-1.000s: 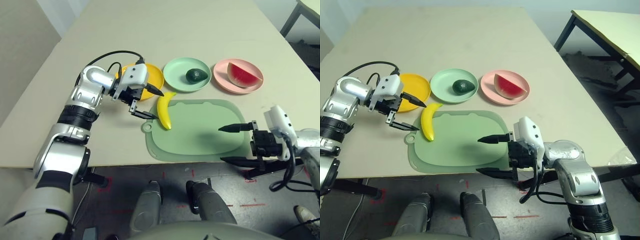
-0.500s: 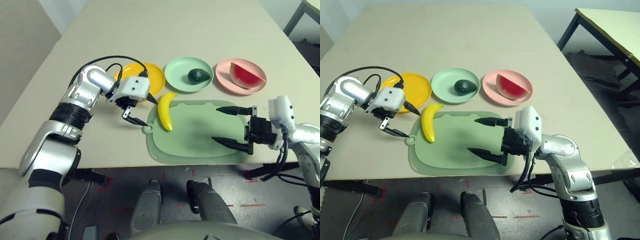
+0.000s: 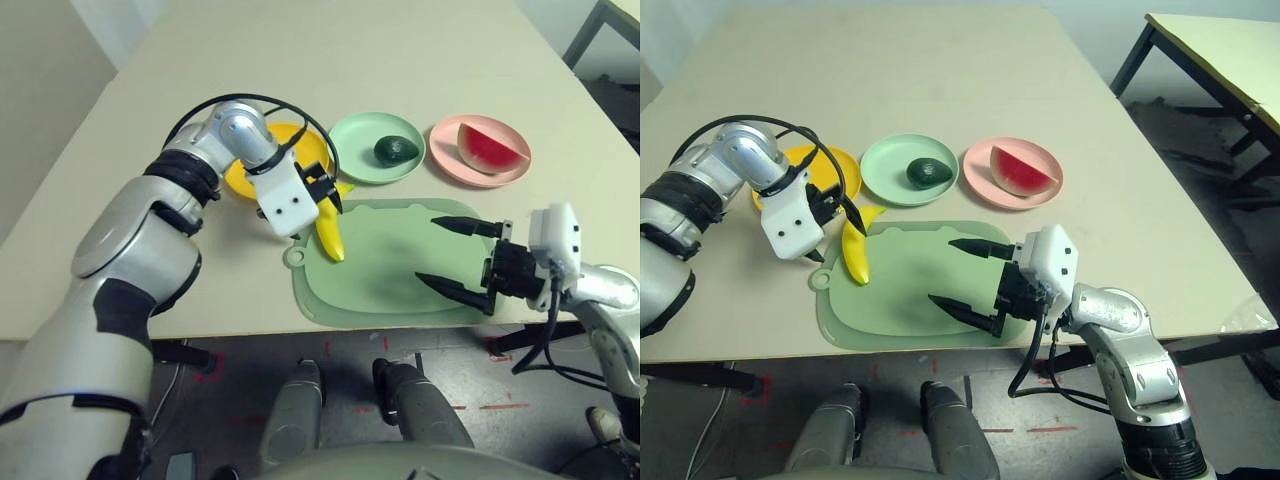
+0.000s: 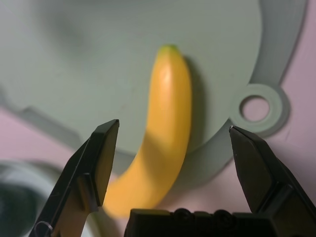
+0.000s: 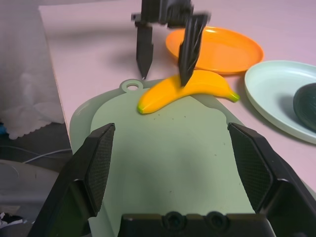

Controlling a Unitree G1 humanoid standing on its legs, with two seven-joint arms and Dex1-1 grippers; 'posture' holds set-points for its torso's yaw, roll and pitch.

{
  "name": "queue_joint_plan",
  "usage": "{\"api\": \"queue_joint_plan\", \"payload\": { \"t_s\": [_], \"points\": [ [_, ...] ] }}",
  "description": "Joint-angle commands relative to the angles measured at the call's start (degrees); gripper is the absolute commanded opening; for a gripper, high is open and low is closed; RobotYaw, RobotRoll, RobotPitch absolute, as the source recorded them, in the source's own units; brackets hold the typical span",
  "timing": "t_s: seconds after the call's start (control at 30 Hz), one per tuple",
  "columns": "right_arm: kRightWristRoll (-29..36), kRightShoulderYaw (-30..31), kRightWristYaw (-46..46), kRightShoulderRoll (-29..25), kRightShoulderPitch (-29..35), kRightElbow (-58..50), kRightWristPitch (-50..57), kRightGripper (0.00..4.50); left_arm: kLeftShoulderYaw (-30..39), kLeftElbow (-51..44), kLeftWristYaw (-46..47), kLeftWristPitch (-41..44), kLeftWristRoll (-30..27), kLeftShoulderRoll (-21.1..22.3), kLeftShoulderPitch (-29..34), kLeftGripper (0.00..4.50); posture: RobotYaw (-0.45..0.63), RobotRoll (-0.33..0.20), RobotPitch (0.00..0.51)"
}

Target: Place the fruits into color-matched plates.

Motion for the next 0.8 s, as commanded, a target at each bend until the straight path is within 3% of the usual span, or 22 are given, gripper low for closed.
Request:
{"api": "queue_joint_plan", "payload": {
  "t_s": [0.03, 0.23, 0.33, 0.57, 0.6, 0.8],
  "points": [
    [1.54, 0.07, -1.6, -0.68, 0.83, -2.44, 1.91, 4.48, 0.12, 3.4, -0.4, -2.76, 3.64, -1.37, -0.28, 4.5, -0.17, 0.0, 0.168],
    [2.63, -0.34, -3.82, -1.54, 1.79, -4.18, 3.85, 4.48, 3.44, 6.5, 2.72, -2.76, 11.32, -3.68, 0.69, 4.5, -0.19, 0.0, 0.169],
    [2.98, -0.06, -4.4, -2.1, 2.2, -5.06, 4.33, 4.5, 4.84, 7.19, 6.19, -1.49, 15.22, -4.43, 1.08, 3.93, -0.2, 0.0, 0.167],
    [3.52, -0.41, -4.99, -2.71, 2.4, -4.86, 4.65, 4.5, 7.8, 7.95, 9.88, 0.69, 20.73, -5.34, 0.96, 1.6, -0.2, 0.0, 0.165],
    [3.58, -0.44, -4.89, -2.88, 2.49, -4.75, 4.6, 4.5, 8.35, 8.04, 9.93, 0.89, 21.0, -5.48, 0.88, 1.44, -0.19, 0.0, 0.163],
    [5.23, -0.86, -4.27, -4.19, 2.94, -4.71, 5.0, 4.5, 14.11, 8.09, 7.7, 3.89, 18.17, -5.97, -1.24, 1.44, -0.19, 0.0, 0.162]
  ]
}}
